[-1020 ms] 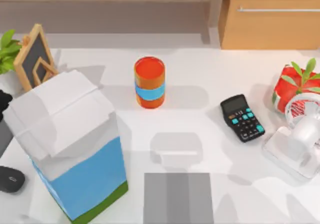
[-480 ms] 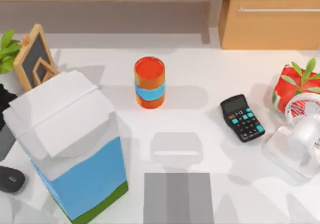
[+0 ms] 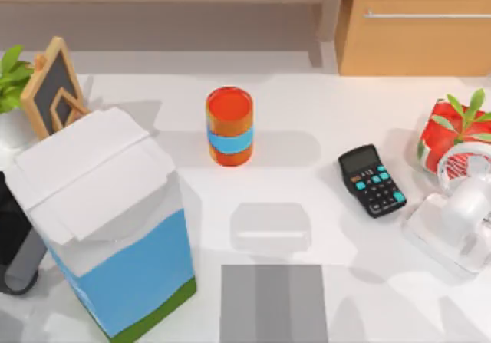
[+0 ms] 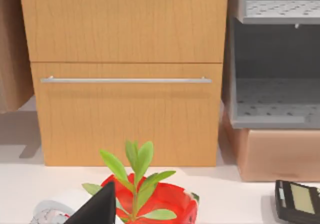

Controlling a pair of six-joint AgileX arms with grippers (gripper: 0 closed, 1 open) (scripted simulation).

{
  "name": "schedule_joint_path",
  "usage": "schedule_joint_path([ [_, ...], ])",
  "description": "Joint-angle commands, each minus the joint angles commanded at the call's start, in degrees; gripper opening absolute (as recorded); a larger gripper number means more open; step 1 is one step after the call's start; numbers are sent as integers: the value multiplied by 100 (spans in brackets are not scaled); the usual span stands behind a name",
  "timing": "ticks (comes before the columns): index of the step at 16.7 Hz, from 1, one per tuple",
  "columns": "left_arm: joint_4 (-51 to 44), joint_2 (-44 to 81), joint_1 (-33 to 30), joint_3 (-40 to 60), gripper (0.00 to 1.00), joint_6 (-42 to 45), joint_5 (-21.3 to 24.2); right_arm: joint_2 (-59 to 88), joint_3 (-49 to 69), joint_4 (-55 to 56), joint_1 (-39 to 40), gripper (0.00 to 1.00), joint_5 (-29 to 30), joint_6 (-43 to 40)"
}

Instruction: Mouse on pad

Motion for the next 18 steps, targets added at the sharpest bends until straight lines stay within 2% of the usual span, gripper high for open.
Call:
schedule_joint_path([
  [4,3,0,-1,-2,100,1,0,0,0,0,0,100,0,0],
  [17,3,0,-1,-2,2,1,0,0,0,0,0,100,0,0],
  [18,3,0,-1,-2,0,1,0,0,0,0,0,100,0,0],
])
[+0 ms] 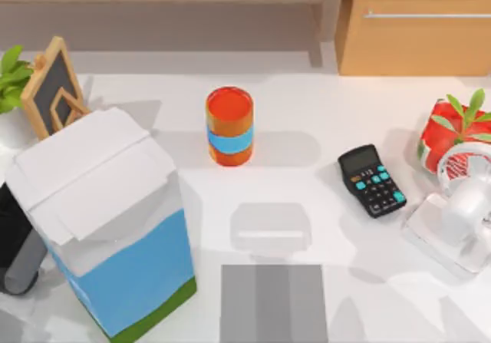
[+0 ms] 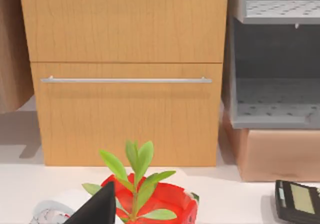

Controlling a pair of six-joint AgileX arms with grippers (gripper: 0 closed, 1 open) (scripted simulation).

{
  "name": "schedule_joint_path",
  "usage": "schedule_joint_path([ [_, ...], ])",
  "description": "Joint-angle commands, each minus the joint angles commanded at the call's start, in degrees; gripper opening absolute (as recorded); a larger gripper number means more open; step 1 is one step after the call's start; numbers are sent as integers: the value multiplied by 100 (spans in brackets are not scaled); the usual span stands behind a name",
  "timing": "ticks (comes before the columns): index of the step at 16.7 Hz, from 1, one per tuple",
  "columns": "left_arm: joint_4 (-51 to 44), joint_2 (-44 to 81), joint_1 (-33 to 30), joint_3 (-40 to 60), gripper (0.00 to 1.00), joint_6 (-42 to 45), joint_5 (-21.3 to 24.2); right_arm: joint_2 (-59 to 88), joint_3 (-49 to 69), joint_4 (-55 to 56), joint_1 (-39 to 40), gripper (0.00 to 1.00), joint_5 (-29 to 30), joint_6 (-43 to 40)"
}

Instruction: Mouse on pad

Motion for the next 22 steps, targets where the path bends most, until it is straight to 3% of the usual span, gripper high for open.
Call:
schedule_joint_path([
  [10,-342,-217,59,194,0,-41,-140,0,0,0,0,100,0,0],
  [16,-1714,-439,75,1302,0,295,50,0,0,0,0,100,0,0],
  [22,-2731,-1160,17,1636,0,-106,-146,0,0,0,0,100,0,0],
])
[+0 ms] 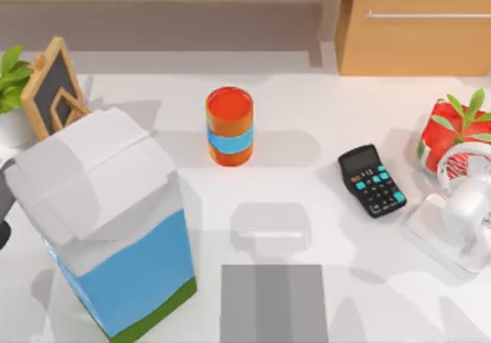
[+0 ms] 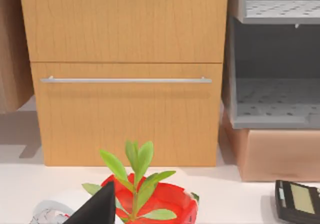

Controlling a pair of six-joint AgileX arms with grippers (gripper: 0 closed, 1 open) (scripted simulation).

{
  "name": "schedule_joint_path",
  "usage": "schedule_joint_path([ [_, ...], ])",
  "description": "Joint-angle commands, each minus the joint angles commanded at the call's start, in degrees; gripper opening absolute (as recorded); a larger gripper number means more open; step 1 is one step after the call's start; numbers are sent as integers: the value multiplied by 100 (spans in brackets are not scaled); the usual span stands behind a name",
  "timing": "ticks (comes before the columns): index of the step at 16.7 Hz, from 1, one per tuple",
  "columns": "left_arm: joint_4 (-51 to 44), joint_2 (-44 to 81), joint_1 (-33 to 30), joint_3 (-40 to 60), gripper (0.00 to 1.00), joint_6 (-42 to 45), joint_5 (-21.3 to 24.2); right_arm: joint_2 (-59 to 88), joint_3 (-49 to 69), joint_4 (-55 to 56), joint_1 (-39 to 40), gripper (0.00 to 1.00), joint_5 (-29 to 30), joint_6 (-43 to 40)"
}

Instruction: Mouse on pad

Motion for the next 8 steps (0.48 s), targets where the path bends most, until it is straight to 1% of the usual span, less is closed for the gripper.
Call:
schedule_joint_path([
  [5,-6,-6,18,-15,0,-9,-3,0,0,0,0,100,0,0],
  [8,43,45,-128,193,0,-194,0,0,0,0,0,100,0,0],
])
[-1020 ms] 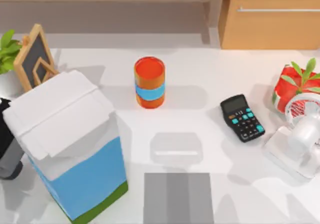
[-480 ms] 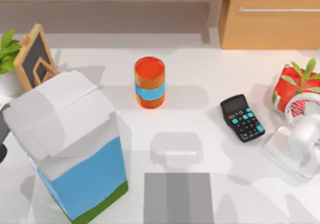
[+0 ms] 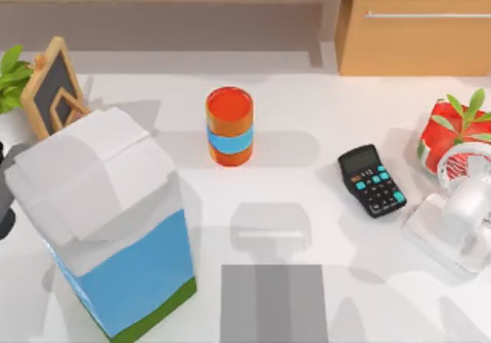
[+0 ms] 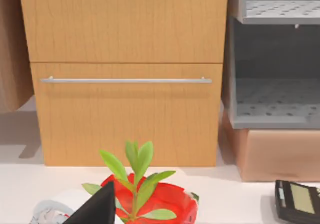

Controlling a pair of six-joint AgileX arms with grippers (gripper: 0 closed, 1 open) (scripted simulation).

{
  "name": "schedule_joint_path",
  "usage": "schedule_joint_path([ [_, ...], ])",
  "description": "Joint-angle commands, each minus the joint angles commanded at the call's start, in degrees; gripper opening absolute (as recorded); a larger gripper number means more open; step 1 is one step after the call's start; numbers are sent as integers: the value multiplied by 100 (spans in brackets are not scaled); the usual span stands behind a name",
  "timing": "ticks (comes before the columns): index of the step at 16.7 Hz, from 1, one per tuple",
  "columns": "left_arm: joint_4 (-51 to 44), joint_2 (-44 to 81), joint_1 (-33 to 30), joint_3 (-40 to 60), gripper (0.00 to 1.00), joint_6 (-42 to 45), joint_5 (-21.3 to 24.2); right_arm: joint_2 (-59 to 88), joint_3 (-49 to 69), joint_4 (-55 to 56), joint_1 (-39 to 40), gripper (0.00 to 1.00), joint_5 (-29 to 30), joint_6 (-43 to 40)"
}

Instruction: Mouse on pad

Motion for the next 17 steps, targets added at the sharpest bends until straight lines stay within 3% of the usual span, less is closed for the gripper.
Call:
schedule_joint_path([
  [4,186,109,-457,781,0,-897,-20,0,0,0,0,100,0,0],
  [8,475,258,-991,1883,0,-2541,-109,0,0,0,0,100,0,0],
  [13,750,672,-1811,3059,0,-5444,-144,0,0,0,0,100,0,0],
  [17,783,1214,-2734,3436,0,-8216,-10,0,0,0,0,100,0,0],
])
